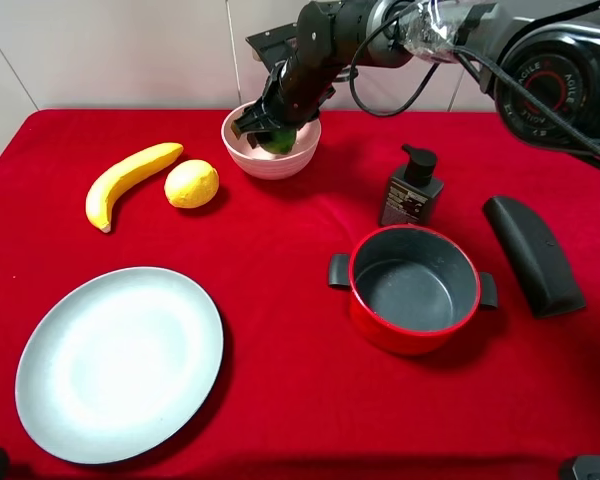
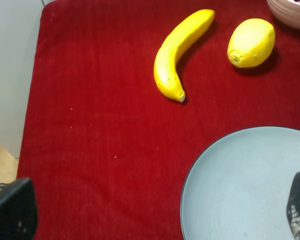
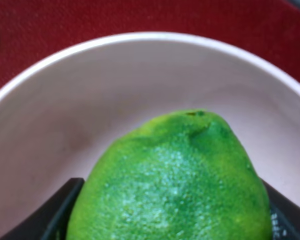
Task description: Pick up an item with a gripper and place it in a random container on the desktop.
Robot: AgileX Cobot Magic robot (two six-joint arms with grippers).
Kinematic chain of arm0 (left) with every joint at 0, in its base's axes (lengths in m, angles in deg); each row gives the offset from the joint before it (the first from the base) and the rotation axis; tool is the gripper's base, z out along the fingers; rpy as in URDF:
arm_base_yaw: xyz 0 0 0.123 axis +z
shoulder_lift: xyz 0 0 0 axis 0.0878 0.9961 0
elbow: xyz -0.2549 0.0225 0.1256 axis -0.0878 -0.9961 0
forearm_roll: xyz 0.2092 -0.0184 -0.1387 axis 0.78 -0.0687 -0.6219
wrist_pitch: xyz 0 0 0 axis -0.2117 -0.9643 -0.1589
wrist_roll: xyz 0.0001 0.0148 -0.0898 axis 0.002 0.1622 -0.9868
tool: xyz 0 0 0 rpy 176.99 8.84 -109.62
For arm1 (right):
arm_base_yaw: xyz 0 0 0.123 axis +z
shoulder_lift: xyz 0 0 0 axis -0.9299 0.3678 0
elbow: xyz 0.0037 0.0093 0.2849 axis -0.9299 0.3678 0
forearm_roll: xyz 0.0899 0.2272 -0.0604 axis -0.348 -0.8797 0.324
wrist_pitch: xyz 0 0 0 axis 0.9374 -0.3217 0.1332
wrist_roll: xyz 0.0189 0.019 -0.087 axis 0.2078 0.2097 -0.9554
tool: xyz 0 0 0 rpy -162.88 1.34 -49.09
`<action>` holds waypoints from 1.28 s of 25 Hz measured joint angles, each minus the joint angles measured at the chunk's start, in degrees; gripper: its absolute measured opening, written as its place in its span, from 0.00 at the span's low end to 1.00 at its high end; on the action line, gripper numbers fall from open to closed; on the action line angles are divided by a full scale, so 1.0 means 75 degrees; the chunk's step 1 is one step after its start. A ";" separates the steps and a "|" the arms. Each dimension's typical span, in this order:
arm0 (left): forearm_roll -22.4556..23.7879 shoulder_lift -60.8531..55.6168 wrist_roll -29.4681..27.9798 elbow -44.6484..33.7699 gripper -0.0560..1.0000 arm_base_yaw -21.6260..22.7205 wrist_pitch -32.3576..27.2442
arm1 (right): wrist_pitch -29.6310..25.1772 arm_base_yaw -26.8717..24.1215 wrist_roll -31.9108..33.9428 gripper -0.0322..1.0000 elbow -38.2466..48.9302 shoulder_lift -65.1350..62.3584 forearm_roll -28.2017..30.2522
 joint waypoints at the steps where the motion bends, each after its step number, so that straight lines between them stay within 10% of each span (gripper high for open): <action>1: 0.0000 0.0000 0.0000 0.0000 0.99 0.0000 0.0000 | -0.0008 0.0000 0.0000 0.50 0.0000 0.0000 0.0000; 32: 0.0000 0.0000 0.0000 0.0000 0.99 0.0000 0.0000 | -0.0079 0.0000 0.0062 0.70 0.0000 -0.0110 0.0143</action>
